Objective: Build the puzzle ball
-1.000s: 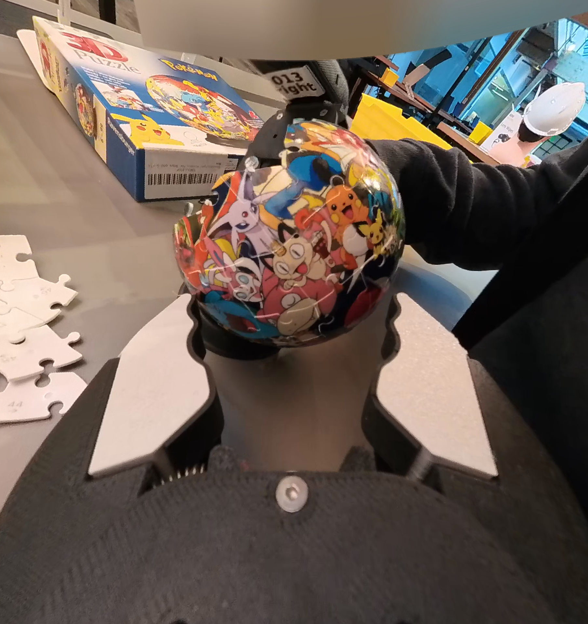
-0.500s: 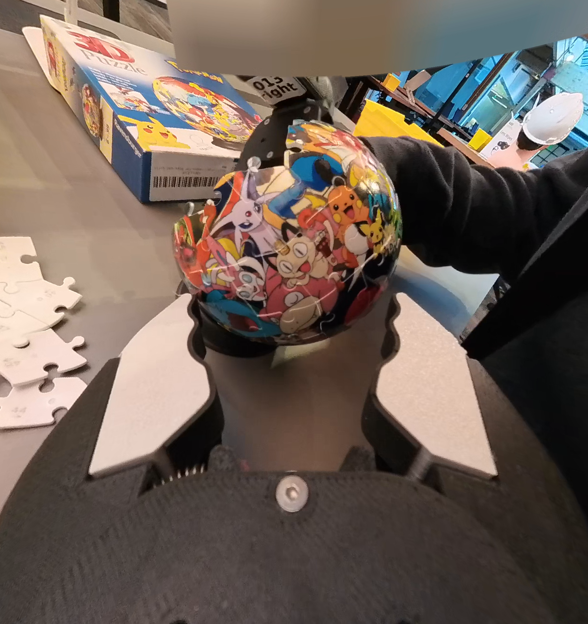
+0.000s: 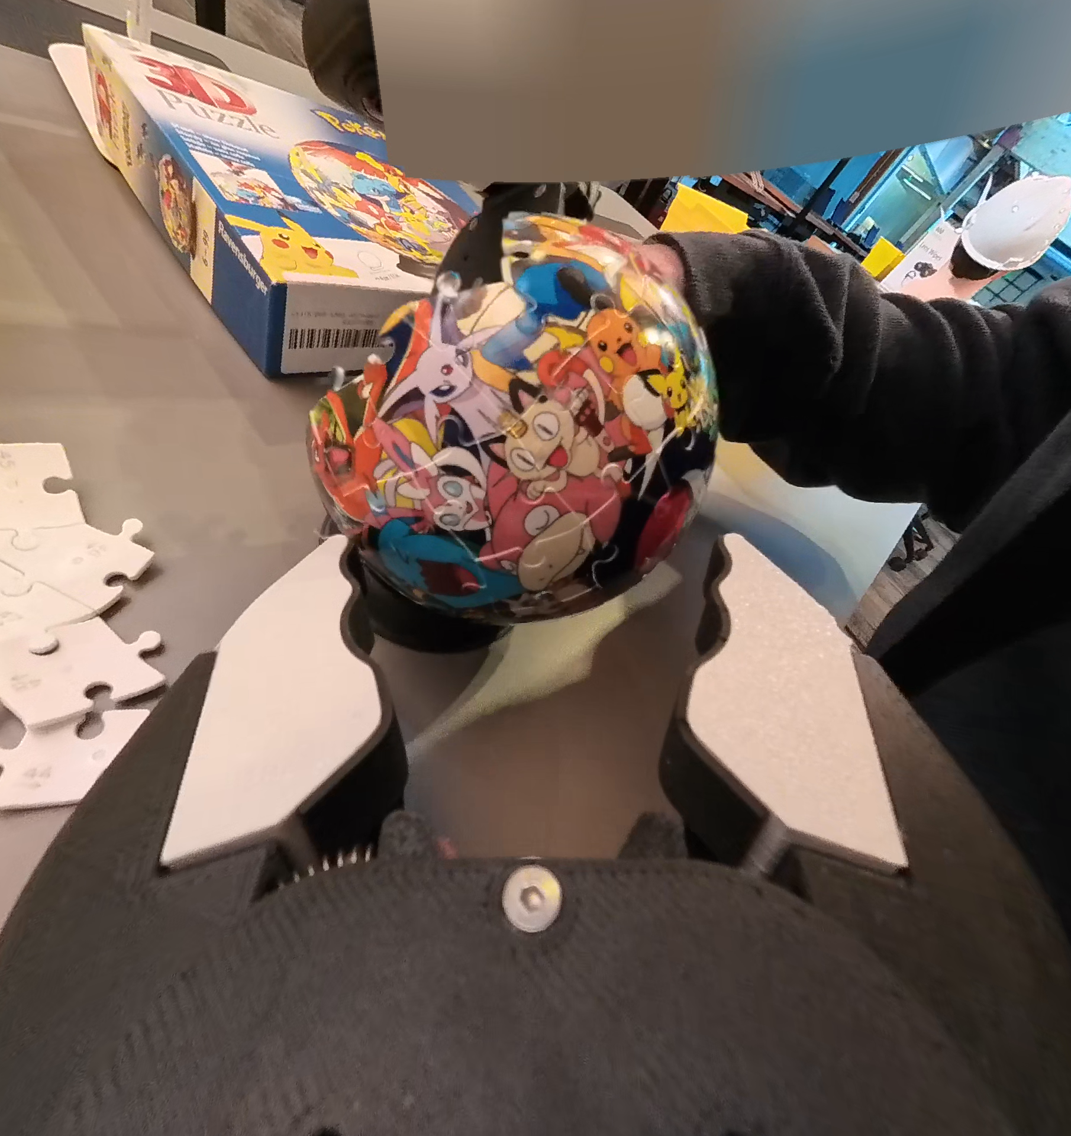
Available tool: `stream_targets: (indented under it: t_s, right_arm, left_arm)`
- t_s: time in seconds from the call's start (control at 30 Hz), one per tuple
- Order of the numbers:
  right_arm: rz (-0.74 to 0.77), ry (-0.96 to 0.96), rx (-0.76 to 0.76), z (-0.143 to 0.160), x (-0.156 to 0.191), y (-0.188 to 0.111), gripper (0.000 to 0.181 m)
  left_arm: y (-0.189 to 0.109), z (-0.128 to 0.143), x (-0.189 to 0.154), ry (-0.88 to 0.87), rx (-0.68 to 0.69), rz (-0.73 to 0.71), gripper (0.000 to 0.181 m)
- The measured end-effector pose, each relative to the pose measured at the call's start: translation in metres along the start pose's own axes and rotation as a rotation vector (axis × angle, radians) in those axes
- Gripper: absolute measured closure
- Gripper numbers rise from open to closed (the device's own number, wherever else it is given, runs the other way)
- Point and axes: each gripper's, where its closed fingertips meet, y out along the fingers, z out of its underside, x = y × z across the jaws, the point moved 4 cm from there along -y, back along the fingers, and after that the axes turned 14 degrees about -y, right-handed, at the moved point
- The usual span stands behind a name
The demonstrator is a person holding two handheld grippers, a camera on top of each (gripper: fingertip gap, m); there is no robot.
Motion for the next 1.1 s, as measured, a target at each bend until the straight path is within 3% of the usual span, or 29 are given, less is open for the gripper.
stream_targets:
  t_s: [0.3,0.63,1.1]
  right_arm:
    - [0.024,0.022,0.002,-0.001,0.0,0.0,0.181]
    - [0.029,0.035,-0.008,-0.001,-0.001,0.001,0.181]
    - [0.028,0.063,-0.039,-0.003,-0.003,0.001,0.181]
  left_arm:
    - [-0.002,-0.015,-0.003,0.151,-0.021,-0.057,0.07]
    - [0.017,-0.018,0.001,0.394,0.133,-0.126,0.058]
    - [0.027,-0.027,0.008,0.483,0.287,-0.033,0.057]
